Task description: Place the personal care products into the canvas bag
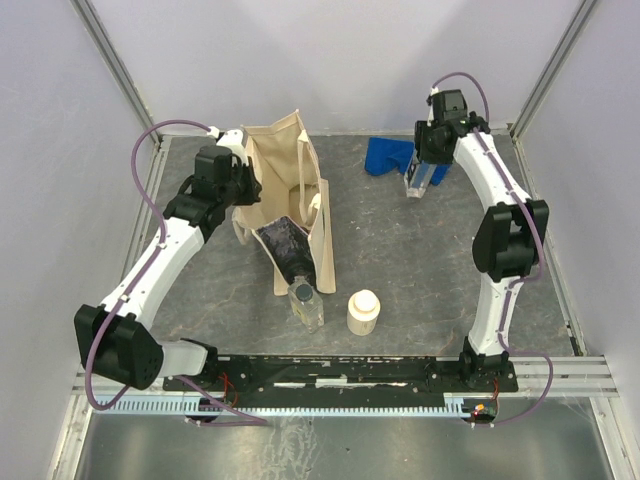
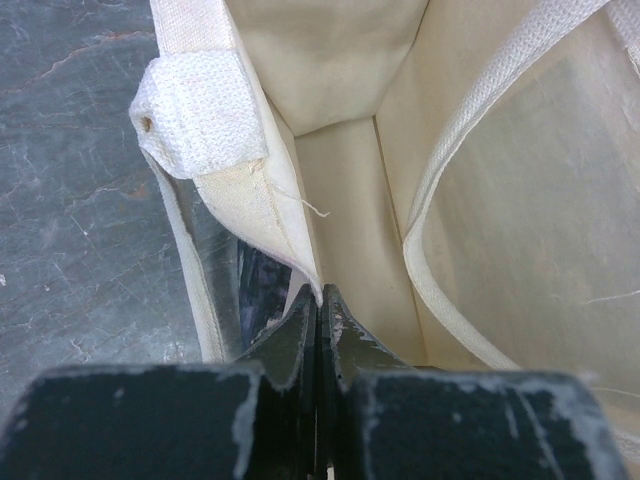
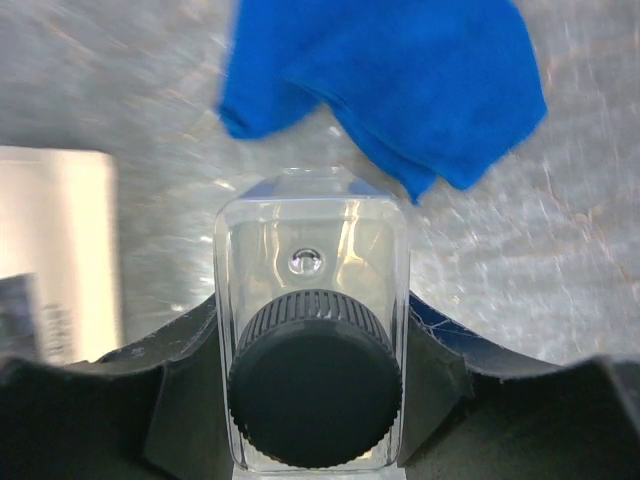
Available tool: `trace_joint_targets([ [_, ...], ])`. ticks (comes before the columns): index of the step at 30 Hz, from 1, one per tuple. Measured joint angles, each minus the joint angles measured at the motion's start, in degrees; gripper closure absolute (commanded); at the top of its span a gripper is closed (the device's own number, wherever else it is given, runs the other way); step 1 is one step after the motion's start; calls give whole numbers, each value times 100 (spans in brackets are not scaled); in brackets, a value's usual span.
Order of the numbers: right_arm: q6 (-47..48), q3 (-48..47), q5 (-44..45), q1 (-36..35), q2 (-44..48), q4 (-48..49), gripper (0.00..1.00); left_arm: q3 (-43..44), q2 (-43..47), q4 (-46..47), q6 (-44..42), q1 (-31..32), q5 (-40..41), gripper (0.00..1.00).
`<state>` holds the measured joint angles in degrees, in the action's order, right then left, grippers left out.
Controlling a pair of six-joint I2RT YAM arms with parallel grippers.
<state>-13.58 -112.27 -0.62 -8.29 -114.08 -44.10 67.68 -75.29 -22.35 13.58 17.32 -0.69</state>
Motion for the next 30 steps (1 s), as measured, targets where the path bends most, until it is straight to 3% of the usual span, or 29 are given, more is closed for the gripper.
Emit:
trace_joint_targets([
  [7,-385,-216,-1036,-334,1185,1097,99,24,-15,4,0,-4,-201,97],
  [13,-634,-813,-1650,-909,1353,1843,99,42,-39,28,2,-11,-437,97],
  [23,-649,-1735,-2151,-1829,966,1849,99,210,-229,181,4,74,-691,97],
  [30,-52,-1803,-1908,-2354,525,1117,99,404,-273,181,4,111,-758,97],
])
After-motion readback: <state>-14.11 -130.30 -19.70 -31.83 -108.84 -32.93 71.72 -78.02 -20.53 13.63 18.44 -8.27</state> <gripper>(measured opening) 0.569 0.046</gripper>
